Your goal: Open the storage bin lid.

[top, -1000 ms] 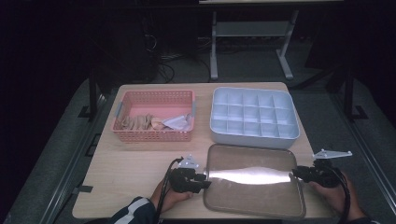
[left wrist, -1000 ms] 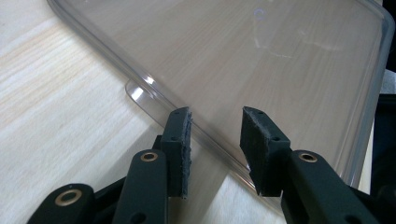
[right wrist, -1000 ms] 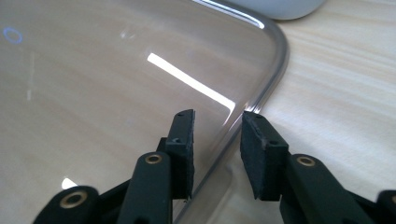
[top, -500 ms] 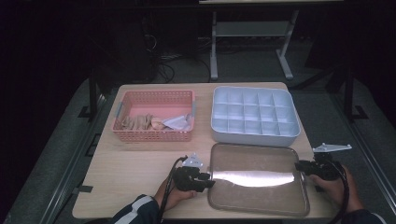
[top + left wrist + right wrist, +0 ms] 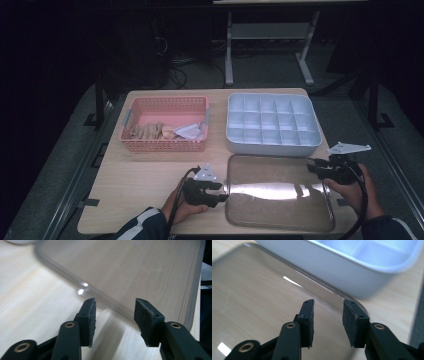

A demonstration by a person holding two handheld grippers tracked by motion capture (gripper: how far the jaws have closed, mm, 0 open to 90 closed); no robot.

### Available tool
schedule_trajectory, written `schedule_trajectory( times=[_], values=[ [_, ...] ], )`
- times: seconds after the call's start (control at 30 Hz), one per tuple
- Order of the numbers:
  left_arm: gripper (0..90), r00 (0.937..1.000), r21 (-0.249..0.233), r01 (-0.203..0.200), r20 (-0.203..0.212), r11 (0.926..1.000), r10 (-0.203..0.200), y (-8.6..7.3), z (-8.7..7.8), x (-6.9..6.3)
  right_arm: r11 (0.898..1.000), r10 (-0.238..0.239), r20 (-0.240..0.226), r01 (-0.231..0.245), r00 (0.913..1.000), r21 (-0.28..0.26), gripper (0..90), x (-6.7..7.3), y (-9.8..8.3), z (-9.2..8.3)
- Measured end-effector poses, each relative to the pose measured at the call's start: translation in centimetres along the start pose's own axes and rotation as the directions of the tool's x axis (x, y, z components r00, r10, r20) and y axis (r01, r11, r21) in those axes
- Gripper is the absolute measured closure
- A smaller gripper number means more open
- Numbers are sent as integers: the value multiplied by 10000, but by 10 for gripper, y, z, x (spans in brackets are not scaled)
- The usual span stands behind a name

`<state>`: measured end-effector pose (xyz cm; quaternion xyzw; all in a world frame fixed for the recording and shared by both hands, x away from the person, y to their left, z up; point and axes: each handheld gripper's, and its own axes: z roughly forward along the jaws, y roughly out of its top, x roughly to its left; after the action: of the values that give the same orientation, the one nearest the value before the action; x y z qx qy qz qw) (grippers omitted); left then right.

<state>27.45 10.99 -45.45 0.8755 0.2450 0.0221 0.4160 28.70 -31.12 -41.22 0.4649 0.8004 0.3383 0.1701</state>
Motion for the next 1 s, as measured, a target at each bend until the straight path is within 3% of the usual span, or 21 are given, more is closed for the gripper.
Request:
schedule_trajectory(
  times=[0.07,0.13,0.3,0.37,0.43,0.47,0.5,0.53,0.57,0.67,0.73,0.9,0.93,1.0],
  values=[
    [464,9980,182,-415,-466,9990,423,-2,-11,5,9992,-375,-399,368,9985,-181,558,15,9,3],
    [452,9943,330,-699,-778,9970,723,-7,-22,12,9981,-547,-603,528,9967,-319,551,20,12,4],
    [398,9896,330,-307,-1396,9990,350,-26,-48,31,9918,-1228,-1248,1171,9846,-522,509,45,22,14],
    [373,9845,494,-431,-1679,9978,508,-34,-56,37,9890,-1421,-1439,1347,9793,-604,492,56,26,20],
    [359,9835,519,-294,-1770,9982,381,-40,-63,42,9856,-1626,-1652,1523,9728,-734,487,67,29,26],
    [350,9844,428,-168,-1742,9989,240,-43,-66,44,9806,-1913,-1828,1797,9644,-781,467,77,32,32],
    [350,9830,503,-221,-1810,9985,309,-46,-69,47,9806,-1913,-1828,1797,9644,-781,467,77,32,32],
    [343,9801,605,-275,-1946,9978,388,-51,-73,51,9766,-2118,-2022,1994,9562,-803,459,87,35,38],
    [340,9801,605,-275,-1946,9978,388,-51,-73,51,9766,-2118,-2022,1994,9562,-803,459,87,35,38],
    [333,9795,566,-232,-1986,9981,340,-58,-77,57,9624,-2673,-2280,2473,9362,-1127,434,104,39,46],
    [326,9795,568,-204,-1988,9982,313,-61,-79,60,9524,-3009,-2314,2790,9252,-1231,418,110,38,49],
    [303,9800,726,-16,-1984,9974,160,-70,-80,63,9469,-3200,-2548,2995,9125,-1168,398,117,35,55],
    [295,9798,702,68,-2000,9975,74,-71,-80,64,9390,-3429,-2567,3220,9036,-1208,386,120,33,57],
    [285,9784,659,175,-2065,9977,-35,-74,-81,65,9351,-3540,-2653,3341,8968,-1181,382,123,32,59]
  ],
)
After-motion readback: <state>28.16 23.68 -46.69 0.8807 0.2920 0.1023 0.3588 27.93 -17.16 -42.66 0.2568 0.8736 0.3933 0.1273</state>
